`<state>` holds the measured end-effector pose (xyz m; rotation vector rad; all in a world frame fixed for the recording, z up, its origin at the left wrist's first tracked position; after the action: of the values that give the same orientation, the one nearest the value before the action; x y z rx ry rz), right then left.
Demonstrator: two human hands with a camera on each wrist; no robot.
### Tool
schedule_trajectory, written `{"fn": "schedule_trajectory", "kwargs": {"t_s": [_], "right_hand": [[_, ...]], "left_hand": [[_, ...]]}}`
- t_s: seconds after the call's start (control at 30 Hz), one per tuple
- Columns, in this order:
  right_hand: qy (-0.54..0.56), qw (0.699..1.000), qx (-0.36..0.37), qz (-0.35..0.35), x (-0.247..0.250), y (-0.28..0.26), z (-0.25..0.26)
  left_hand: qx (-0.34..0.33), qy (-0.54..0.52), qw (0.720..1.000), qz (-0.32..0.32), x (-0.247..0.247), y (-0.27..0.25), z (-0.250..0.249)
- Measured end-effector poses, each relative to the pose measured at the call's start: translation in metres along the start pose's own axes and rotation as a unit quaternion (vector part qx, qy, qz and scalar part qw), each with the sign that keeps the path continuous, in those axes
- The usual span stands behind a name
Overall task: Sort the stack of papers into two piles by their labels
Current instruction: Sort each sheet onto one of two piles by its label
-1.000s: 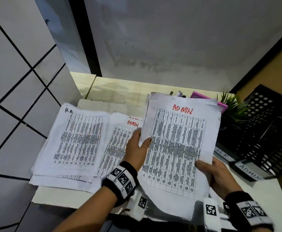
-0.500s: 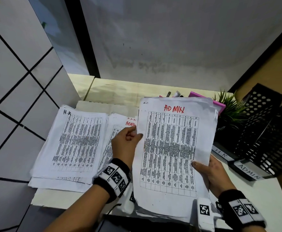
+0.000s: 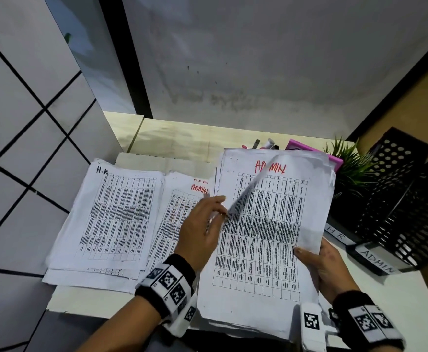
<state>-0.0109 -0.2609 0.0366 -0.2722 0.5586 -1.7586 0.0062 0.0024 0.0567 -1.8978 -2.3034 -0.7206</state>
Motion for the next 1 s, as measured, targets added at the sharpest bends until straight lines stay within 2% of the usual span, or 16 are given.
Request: {"fn": "schedule_trajectory", "kwargs": {"t_s": [0.1, 0.17, 0.23, 0.3, 0.37, 0.4, 0.47, 0.53, 0.57, 0.63, 0.73, 0.83, 1.0], "right_hand": [[0.01, 1.0, -0.006, 0.01, 0.0, -0.001, 0.001], [0.002, 1.0, -0.006, 0.013, -0.004, -0.003, 0.003], [-0.003, 1.0, 0.004, -0.008, -0.008, -0.004, 0.004], [0.029, 0.999, 0.012, -0.043, -0.005, -0.006, 0.003], [0.046, 0.993, -0.032, -0.101, 0.003, 0.003, -0.011], [0.012, 0.989, -0.055, -0.135, 0.001, 0.009, -0.018], [-0.04, 0.981, -0.046, -0.186, -0.002, 0.011, -0.023], [-0.023, 0.979, -0.09, -0.18, -0.01, 0.006, -0.014], [-0.035, 0.982, -0.08, -0.166, -0.013, 0.008, -0.015], [-0.025, 0.996, -0.032, -0.078, -0.01, 0.002, -0.008], [-0.034, 0.999, 0.022, 0.001, -0.008, -0.002, 0.002], [-0.1, 0.994, 0.03, 0.003, -0.006, -0.001, 0.001], [-0.046, 0.999, -0.02, 0.005, -0.002, -0.002, 0.0]], "left_hand": [[0.076, -0.118, 0.986, 0.086, -0.002, -0.016, -0.013], [0.112, -0.193, 0.969, 0.103, -0.002, -0.026, -0.018], [0.119, -0.214, 0.962, 0.116, -0.001, -0.03, -0.02], [0.141, -0.203, 0.962, 0.117, -0.001, -0.03, -0.019], [0.178, -0.165, 0.966, 0.087, -0.002, -0.023, -0.017], [0.192, -0.127, 0.971, 0.064, -0.002, -0.017, -0.013], [0.193, -0.005, 0.981, 0.014, -0.003, -0.002, -0.001], [0.19, 0.072, 0.979, -0.027, -0.001, 0.011, 0.008], [0.2, 0.074, 0.976, -0.038, -0.001, 0.015, 0.011], [0.228, 0.065, 0.97, -0.051, -0.002, 0.018, 0.015], [0.256, 0.041, 0.963, -0.075, -0.003, 0.019, 0.017], [0.279, 0.001, 0.957, -0.08, -0.004, 0.02, 0.017], [0.29, -0.004, 0.954, -0.07, -0.006, 0.019, 0.014]]}}
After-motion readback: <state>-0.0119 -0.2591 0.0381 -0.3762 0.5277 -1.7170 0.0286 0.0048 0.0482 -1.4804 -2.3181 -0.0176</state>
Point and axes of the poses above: each hand's wrist, its own y-axis towards the middle knuckle, its own x-axis out of the back of the hand, z = x × y, the point moved 1 cm from there along y, towards the middle knuckle, and after that the axes turned 5 degrees about -z, right-handed, at the moved point
